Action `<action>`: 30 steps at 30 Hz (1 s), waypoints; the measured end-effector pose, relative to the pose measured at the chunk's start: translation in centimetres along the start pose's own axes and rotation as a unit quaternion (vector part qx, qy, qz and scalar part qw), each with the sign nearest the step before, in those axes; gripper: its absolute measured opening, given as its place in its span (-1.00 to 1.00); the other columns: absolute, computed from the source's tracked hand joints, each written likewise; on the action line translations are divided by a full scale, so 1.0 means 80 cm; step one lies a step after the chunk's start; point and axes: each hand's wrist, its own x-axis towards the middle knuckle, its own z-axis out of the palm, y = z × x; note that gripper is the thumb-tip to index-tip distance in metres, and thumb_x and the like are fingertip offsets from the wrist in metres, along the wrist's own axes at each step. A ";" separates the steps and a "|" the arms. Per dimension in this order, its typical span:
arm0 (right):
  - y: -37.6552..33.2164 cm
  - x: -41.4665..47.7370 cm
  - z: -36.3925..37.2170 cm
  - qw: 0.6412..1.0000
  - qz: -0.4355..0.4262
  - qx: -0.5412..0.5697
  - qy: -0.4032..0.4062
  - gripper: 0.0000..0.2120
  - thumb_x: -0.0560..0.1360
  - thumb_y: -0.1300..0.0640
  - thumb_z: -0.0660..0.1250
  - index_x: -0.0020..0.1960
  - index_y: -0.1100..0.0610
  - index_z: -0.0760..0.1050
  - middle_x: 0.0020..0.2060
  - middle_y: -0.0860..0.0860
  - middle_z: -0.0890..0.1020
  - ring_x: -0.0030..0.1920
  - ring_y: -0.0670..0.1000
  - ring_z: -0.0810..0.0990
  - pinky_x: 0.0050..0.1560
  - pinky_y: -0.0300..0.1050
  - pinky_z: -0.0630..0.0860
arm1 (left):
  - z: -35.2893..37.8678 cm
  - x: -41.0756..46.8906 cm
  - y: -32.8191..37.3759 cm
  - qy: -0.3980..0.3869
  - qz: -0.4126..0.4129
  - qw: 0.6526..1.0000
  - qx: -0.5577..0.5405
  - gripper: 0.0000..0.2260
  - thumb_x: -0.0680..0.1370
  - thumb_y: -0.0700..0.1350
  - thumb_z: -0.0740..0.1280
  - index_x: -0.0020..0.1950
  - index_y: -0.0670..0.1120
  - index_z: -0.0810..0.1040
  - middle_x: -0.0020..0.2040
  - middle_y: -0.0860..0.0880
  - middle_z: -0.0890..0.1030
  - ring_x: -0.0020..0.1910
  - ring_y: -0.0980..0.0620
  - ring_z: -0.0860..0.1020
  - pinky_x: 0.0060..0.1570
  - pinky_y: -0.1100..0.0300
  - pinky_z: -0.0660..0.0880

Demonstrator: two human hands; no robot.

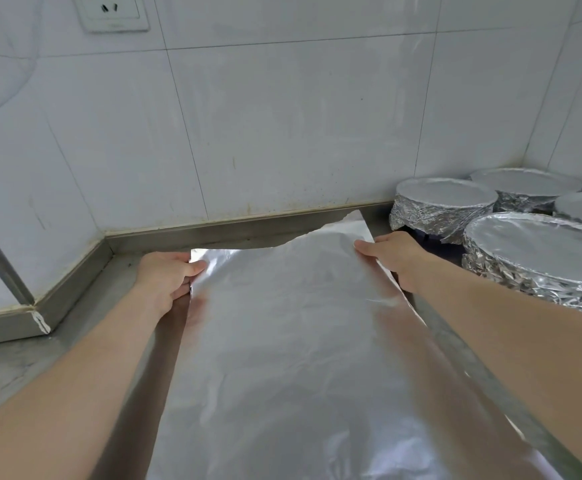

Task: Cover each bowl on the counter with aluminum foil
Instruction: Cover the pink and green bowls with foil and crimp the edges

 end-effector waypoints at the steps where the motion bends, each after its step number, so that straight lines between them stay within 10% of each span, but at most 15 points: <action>1: 0.001 0.002 0.001 1.000 -0.001 -0.003 0.008 -0.70 0.45 0.12 0.49 -0.04 0.37 0.60 -0.11 0.21 0.66 -0.17 0.13 0.61 0.07 0.14 0.57 | -0.001 0.001 -0.001 -0.004 -0.004 1.000 -0.006 -0.62 0.41 -0.35 0.48 0.21 -0.23 0.52 -0.17 -0.12 0.61 -0.24 0.03 0.57 -0.28 0.23 0.56; 12: 0.006 0.002 0.012 0.996 -0.030 0.068 0.048 -0.54 0.48 0.10 0.45 -0.47 0.11 0.28 -0.66 -0.09 0.34 -0.55 -0.07 0.29 -0.52 -0.26 0.19 | 0.000 -0.004 0.006 -0.081 -0.025 0.996 0.014 -0.84 0.47 -0.09 0.48 -0.10 -0.16 0.60 -0.22 -0.07 0.68 -0.31 0.00 0.64 -0.31 0.17 0.54; 18: 0.003 -0.003 0.009 0.996 -0.031 0.078 0.038 -0.65 0.51 0.10 0.42 -0.39 0.14 0.41 -0.57 -0.07 0.46 -0.57 -0.08 0.40 -0.56 -0.34 0.30 | -0.004 0.003 -0.005 -0.042 -0.032 0.998 -0.026 -0.80 0.41 -0.21 0.53 -0.08 -0.19 0.55 -0.24 -0.12 0.63 -0.46 0.05 0.60 -0.43 0.23 0.57; 21: 0.000 -0.008 0.009 0.997 -0.025 0.067 0.011 -0.81 0.53 0.13 0.39 -0.18 0.23 0.58 -0.23 0.12 0.65 -0.30 0.05 0.59 -0.24 -0.16 0.60 | -0.005 0.004 -0.003 -0.056 -0.042 0.996 -0.049 -0.74 0.42 -0.27 0.50 0.05 -0.20 0.54 -0.11 -0.14 0.63 -0.39 0.08 0.63 -0.32 0.21 0.60; 26: 0.000 -0.004 0.011 0.998 -0.017 0.041 0.047 -0.80 0.47 0.12 0.46 -0.18 0.27 0.62 -0.15 0.20 0.64 -0.16 0.12 0.57 -0.02 0.02 0.55 | -0.010 0.009 -0.003 -0.082 -0.065 0.994 -0.037 -0.83 0.42 -0.34 0.46 -0.03 -0.21 0.57 -0.07 -0.14 0.55 -0.13 -0.01 0.50 0.01 0.10 0.56; 30: 0.004 0.001 0.013 0.997 -0.015 0.048 0.057 -0.70 0.41 0.10 0.52 -0.06 0.34 0.63 -0.05 0.24 0.68 -0.07 0.16 0.65 0.15 0.11 0.56 | -0.011 0.001 -0.002 -0.081 -0.061 0.994 -0.040 -0.94 0.48 -0.30 0.42 -0.16 -0.19 0.56 -0.19 -0.13 0.54 -0.35 0.04 0.55 -0.41 0.25 0.55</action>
